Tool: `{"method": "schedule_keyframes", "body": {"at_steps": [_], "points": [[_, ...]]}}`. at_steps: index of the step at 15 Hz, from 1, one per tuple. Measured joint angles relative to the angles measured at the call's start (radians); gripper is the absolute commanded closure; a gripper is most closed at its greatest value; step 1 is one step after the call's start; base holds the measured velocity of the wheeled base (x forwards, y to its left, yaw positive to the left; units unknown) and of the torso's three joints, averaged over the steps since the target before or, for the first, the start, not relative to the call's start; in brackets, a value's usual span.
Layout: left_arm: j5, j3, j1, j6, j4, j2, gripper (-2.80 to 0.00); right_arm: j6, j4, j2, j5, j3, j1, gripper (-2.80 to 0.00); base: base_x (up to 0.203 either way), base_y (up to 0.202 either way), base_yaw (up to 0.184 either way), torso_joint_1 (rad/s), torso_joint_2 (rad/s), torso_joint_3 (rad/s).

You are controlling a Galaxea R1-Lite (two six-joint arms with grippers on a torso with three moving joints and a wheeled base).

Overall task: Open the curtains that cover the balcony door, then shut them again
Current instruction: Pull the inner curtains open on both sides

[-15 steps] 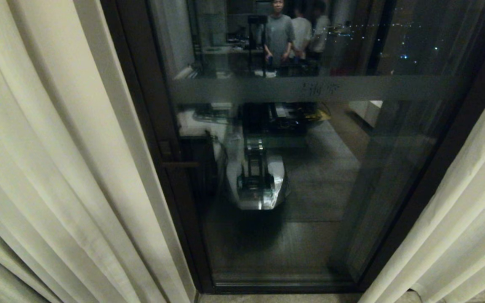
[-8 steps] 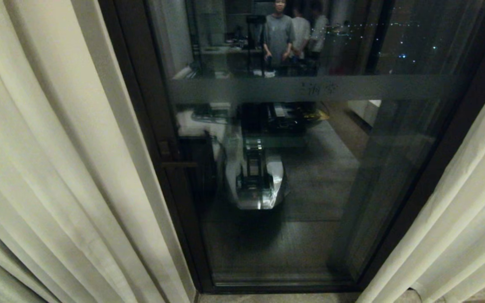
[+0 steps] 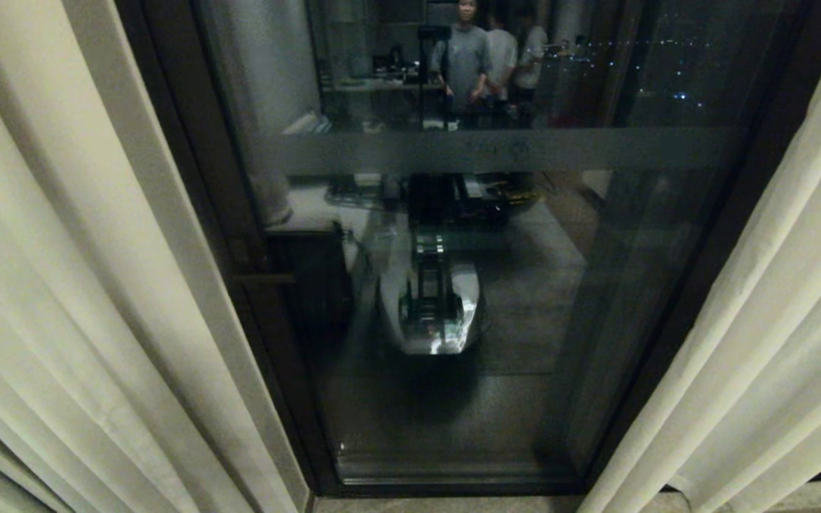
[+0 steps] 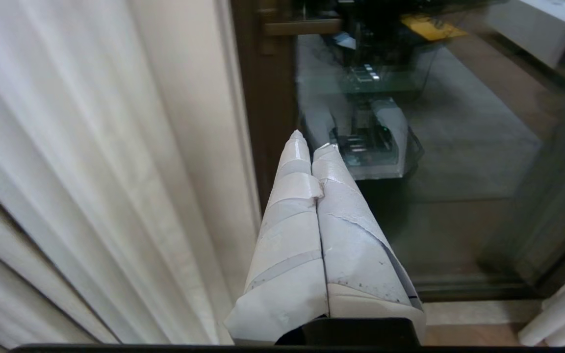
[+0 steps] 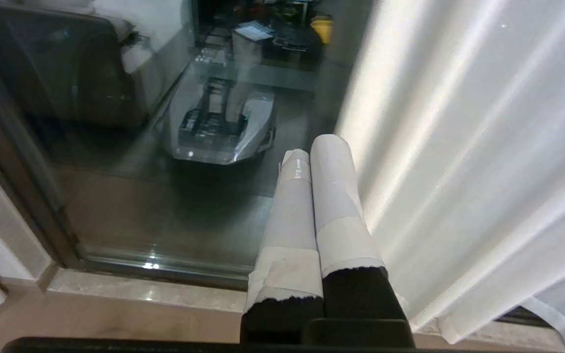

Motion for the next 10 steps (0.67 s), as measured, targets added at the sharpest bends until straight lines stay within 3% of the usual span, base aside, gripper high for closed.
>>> {"method": "schedule_keyframes", "body": {"at_steps": [10], "points": [[0.0,0.0,0.0,-0.001,0.002,0.0,0.0,0.0,0.0,0.0,0.0,0.0,0.0,0.0,0.0,-0.19,0.001,0.003,0.0,0.003]]}}
